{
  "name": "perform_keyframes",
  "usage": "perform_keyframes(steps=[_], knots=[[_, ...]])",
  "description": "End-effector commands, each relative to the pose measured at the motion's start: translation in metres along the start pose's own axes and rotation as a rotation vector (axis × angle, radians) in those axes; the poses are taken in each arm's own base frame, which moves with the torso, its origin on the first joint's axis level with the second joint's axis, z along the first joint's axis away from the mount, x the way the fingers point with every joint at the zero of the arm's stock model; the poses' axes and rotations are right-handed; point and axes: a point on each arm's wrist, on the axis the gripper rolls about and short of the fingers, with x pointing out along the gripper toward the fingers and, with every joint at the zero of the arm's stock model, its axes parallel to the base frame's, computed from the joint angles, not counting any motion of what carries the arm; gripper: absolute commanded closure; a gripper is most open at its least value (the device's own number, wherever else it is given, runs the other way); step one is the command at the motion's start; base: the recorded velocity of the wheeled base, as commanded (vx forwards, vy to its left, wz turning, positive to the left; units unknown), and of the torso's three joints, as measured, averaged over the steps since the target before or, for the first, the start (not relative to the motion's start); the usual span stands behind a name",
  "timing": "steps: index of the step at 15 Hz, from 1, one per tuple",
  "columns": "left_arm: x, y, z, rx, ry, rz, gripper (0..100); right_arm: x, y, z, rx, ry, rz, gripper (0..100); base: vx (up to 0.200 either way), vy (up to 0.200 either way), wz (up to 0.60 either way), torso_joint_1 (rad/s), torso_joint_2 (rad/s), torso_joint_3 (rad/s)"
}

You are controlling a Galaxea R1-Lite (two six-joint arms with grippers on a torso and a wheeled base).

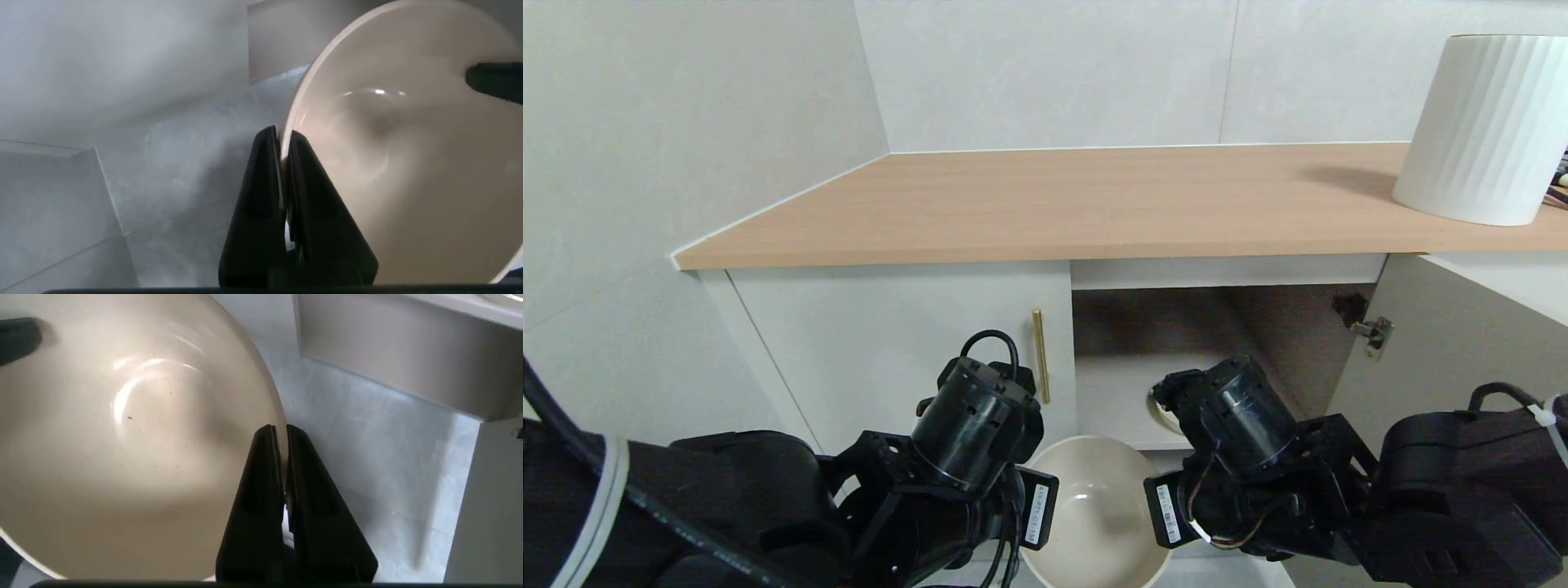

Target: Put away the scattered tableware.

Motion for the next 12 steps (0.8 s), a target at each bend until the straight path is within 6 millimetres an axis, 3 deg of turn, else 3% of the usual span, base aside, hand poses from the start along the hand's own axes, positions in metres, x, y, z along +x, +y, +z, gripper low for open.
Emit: perform_keyframes(steps=[1, 2, 7, 9, 12], knots=[[0.0, 0.0, 0.0, 0.001, -0.002, 0.002, 100, 0.001, 0.0, -0.001, -0.004, 0.008, -0.003, 100, 0.0, 0.0, 0.0, 0.0, 0.0, 0.0], [-0.001, 0.0, 0.001, -0.003, -0.004, 0.001, 0, 0.001, 0.0, -0.002, -0.004, 0.008, -0.003, 100, 0.0, 0.0, 0.0, 0.0, 0.0, 0.0], [-0.003, 0.002, 0.004, -0.017, -0.025, 0.015, 0, 0.004, -0.006, 0.0, 0.037, 0.008, -0.02, 100, 0.0, 0.0, 0.0, 0.0, 0.0, 0.0], [-0.007, 0.005, 0.007, -0.03, -0.04, 0.018, 0, 0.012, -0.023, 0.004, 0.091, 0.014, -0.064, 100, 0.0, 0.0, 0.0, 0.0, 0.0, 0.0], [-0.011, 0.008, 0.01, -0.056, -0.063, 0.015, 0, 0.047, -0.069, 0.013, 0.277, -0.079, -0.178, 100, 0.0, 0.0, 0.0, 0.0, 0.0, 0.0]])
